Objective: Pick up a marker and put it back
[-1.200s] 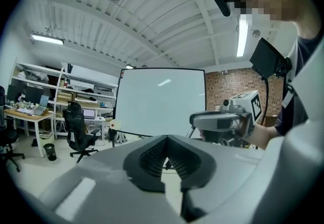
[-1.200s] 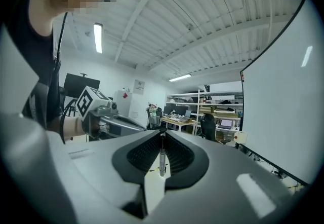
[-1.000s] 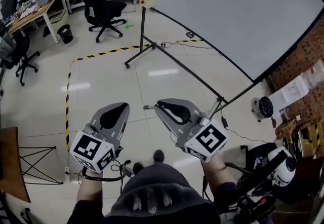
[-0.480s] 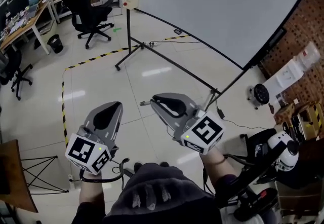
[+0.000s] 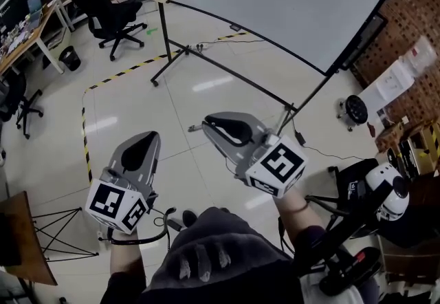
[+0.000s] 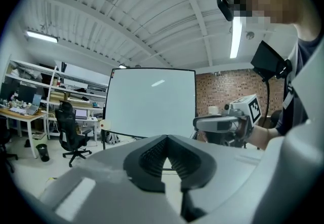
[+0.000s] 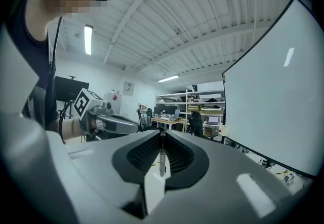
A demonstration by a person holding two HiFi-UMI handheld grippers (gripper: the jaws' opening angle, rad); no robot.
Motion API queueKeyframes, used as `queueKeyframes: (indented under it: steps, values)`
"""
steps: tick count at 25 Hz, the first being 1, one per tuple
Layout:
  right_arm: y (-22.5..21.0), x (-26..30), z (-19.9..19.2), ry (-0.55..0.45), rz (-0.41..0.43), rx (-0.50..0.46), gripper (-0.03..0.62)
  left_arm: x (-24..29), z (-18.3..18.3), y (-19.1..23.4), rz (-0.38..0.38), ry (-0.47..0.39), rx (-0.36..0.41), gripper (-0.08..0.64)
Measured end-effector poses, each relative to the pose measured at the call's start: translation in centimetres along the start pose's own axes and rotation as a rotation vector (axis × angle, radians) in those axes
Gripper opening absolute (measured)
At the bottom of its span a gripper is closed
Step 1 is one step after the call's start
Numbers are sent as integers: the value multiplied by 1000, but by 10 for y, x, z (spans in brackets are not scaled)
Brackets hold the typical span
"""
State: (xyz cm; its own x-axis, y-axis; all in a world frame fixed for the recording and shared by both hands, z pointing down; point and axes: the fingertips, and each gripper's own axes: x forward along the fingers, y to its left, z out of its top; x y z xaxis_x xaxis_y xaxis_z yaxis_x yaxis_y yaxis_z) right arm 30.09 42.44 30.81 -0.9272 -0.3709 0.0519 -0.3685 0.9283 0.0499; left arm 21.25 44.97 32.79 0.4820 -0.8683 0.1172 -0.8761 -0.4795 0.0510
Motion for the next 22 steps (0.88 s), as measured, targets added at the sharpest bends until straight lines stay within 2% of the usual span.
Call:
queueKeyframes:
  steps: [4, 9, 22]
  values:
    - [-7, -9, -7, 7, 3, 8, 31, 10, -3, -12, -24, -8, -22, 6]
    - [-23, -20, -13, 7, -9, 35, 31, 29, -12, -10, 5, 16, -17, 6]
    - [-7, 9, -8, 8, 15, 28, 31, 2, -10, 21, 47, -3, -40, 6]
